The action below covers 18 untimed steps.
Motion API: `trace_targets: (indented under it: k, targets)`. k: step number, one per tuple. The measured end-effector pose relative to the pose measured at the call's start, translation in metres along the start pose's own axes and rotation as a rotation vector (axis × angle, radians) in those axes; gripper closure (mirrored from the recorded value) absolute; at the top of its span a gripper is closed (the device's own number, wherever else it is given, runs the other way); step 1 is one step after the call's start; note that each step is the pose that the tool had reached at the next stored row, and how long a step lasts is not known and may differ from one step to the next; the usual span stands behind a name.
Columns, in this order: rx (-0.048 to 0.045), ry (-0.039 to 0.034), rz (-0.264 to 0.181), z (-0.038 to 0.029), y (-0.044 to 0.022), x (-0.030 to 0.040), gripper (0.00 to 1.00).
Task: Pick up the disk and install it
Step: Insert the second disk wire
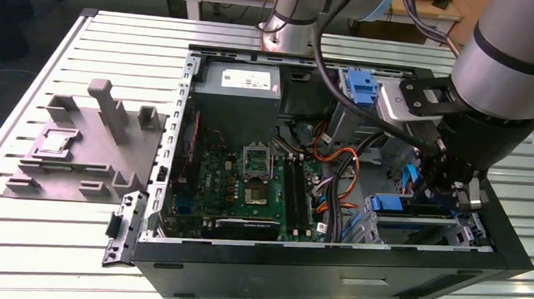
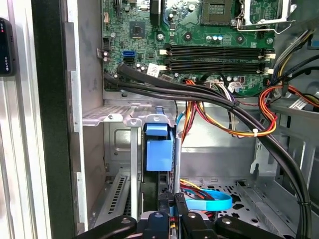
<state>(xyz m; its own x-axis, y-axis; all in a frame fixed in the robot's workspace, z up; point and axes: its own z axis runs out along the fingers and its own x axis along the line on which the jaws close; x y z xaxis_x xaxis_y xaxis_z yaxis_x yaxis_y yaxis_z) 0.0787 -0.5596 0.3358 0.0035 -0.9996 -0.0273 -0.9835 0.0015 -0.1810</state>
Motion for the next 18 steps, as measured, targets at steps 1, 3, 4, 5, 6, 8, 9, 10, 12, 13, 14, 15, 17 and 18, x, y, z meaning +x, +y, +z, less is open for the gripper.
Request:
trace_targets:
  k: [1, 3, 4, 5, 6, 8, 9, 10, 12, 13, 14, 15, 17, 18]
  targets:
    - [0.0001, 0.0, 0.0, 0.0, 0.0, 0.0004, 0.84]
    - [0.0002, -0.0006, -0.001, 0.0002, 0.0, 0.0007, 0.84]
    - [0.0002, -0.0013, -0.002, 0.0004, -0.0005, 0.0007, 0.84]
    - [0.0, -0.0025, -0.007, 0.0006, -0.0005, 0.0007, 0.84]
    - [-0.0002, -0.0039, -0.014, 0.0008, -0.0004, 0.0008, 0.84]
    - [-0.0005, -0.0065, -0.028, 0.0011, -0.0003, 0.0009, 0.84]
    - [-0.0005, -0.0077, -0.034, 0.0013, -0.0003, 0.0009, 0.84]
    - [-0.0005, -0.0084, -0.038, 0.0015, -0.0003, 0.001, 0.84]
    - [-0.0005, -0.009, -0.039, 0.0018, -0.0002, 0.0018, 0.84]
    - [-0.0005, -0.009, -0.04, 0.002, -0.0002, 0.0022, 0.84]
    - [-0.0004, -0.0091, -0.04, 0.0021, -0.0002, 0.0025, 0.84]
    - [-0.0005, -0.009, -0.04, 0.0023, -0.0003, 0.0025, 0.84]
    - [-0.0005, -0.009, -0.04, 0.0026, -0.0005, 0.0026, 0.84]
    - [-0.0005, -0.009, -0.041, 0.0029, -0.0008, 0.0026, 0.84]
